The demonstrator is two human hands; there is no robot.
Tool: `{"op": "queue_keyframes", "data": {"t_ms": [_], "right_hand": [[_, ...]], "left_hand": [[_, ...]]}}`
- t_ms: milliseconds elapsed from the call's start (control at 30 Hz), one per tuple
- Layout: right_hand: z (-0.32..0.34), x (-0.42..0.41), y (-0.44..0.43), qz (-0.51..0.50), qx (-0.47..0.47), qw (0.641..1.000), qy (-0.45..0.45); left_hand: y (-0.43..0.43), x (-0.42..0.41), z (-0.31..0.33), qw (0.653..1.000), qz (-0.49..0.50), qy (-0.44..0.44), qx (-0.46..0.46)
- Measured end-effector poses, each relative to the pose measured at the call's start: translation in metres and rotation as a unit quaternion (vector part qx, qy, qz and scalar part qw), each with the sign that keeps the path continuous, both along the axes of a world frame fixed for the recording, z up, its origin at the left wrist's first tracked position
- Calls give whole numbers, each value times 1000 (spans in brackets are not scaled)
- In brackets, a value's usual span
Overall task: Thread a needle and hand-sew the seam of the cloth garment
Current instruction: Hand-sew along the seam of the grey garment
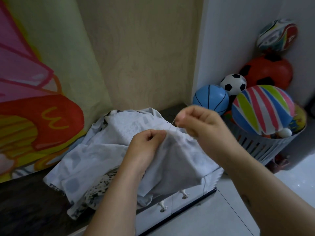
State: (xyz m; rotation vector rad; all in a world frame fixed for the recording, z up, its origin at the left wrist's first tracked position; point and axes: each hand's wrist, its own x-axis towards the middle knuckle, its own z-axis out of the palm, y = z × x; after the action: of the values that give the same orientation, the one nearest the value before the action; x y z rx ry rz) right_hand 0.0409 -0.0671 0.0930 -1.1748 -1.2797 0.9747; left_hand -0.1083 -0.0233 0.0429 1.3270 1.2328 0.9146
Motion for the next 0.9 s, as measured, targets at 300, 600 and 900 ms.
{"op": "queue_keyframes", "data": {"t_ms": [300,600,900], "right_hand": [[12,28,-9,290,-270,918,18],[-7,-4,-1,-7,-95,927,-362],[-6,-7,-1,-46,47,984,-166]], "left_hand": [[2,1,-3,998,45,33,7],[-5,5,6,999,3,34,36],[-2,-1,2,1000,-5,16,13]]}}
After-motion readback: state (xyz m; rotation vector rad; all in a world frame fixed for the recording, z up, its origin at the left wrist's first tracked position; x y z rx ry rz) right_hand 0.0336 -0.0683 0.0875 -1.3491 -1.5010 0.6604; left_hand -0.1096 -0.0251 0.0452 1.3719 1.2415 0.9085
